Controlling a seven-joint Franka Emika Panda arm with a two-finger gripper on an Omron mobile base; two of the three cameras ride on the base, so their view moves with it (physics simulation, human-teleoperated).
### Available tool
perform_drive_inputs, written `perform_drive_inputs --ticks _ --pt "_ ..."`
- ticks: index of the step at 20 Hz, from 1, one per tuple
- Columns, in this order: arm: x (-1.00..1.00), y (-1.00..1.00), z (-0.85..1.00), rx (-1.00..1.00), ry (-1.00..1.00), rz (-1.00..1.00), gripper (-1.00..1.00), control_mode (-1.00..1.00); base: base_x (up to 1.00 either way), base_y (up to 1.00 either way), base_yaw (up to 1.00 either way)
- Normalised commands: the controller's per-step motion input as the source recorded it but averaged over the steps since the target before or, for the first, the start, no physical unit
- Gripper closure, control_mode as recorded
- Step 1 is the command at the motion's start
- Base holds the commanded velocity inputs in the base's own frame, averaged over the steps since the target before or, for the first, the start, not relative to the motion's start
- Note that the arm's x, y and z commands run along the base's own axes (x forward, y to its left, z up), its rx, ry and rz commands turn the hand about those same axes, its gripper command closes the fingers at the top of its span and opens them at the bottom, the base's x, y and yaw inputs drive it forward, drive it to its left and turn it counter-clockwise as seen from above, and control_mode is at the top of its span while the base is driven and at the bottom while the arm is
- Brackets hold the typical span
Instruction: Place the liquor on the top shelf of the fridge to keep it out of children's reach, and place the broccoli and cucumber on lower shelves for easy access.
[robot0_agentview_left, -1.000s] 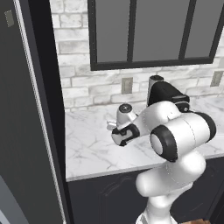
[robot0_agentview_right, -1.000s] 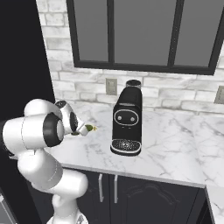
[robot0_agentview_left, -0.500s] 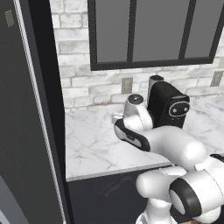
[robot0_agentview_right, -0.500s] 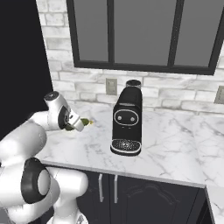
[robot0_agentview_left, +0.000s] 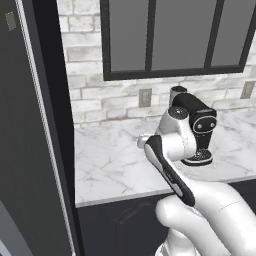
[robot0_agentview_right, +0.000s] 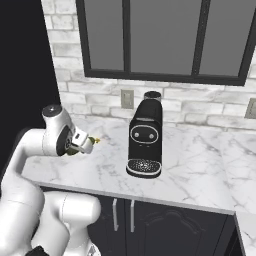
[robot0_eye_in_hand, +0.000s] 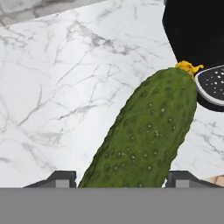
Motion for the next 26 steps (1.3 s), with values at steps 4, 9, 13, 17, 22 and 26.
perform_drive_inputs --ticks 4,9,13,17,22,26 --pt "-0.92 -0.15 0.42 0.00 0.00 0.20 1.00 -1.00 0.00 0.00 0.00" --pt "-0.67 -0.03 0.55 0.00 -0.01 0.17 1.00 -1.00 0.00 0.00 0.00" --pt "-0.44 0.00 0.51 0.00 0.00 0.10 1.00 -1.00 0.00 0.00 0.00" --pt "-0.43 0.00 0.43 0.00 0.00 0.01 1.00 -1.00 0.00 0.00 0.00" --pt "-0.36 0.00 0.10 0.00 0.00 0.00 1.00 -1.00 0.00 0.00 0.00" --pt "-0.29 0.00 0.03 0.00 0.00 0.00 1.00 -1.00 0.00 0.00 0.00"
